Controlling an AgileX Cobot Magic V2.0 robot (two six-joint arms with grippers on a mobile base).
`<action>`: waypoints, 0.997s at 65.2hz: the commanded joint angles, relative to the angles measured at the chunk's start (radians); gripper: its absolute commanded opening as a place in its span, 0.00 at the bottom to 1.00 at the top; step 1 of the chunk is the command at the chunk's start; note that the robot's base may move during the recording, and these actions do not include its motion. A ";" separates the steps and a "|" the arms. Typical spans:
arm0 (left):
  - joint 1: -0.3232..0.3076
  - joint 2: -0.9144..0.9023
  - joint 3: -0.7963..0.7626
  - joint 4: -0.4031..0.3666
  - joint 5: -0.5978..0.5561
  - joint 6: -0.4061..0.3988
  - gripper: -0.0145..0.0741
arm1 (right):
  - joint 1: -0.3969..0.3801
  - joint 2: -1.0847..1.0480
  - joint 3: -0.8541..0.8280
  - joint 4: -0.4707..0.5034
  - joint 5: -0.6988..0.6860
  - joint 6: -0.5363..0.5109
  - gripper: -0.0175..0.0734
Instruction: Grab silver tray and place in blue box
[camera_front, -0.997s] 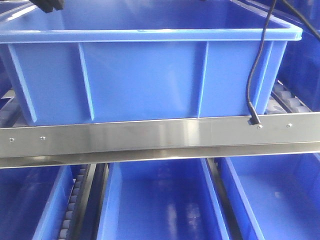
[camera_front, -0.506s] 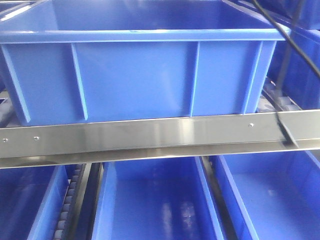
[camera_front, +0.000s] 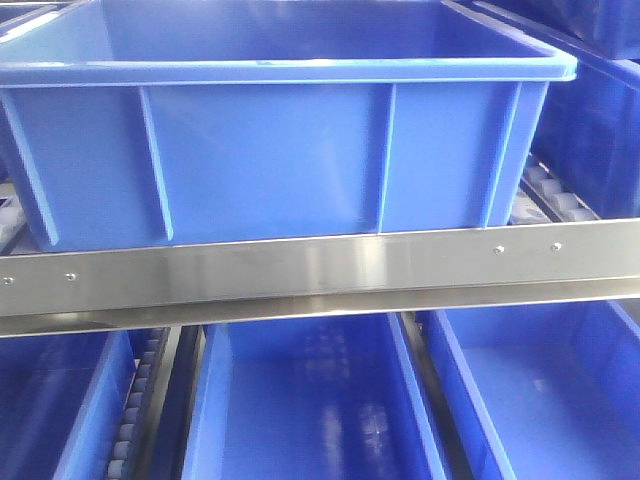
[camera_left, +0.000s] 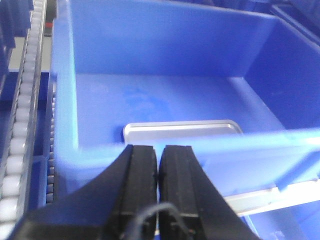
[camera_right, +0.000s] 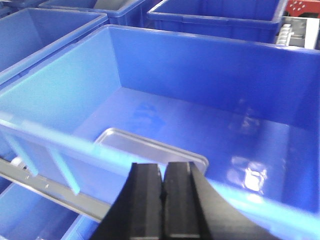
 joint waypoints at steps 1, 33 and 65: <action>-0.005 -0.091 0.024 0.005 -0.094 0.000 0.17 | 0.000 -0.126 0.057 -0.016 -0.090 -0.016 0.25; -0.005 -0.398 0.170 0.003 -0.066 -0.003 0.16 | 0.000 -0.533 0.313 -0.016 -0.070 -0.016 0.25; -0.005 -0.602 0.170 -0.112 0.081 -0.003 0.16 | 0.000 -0.533 0.313 -0.016 -0.069 -0.016 0.25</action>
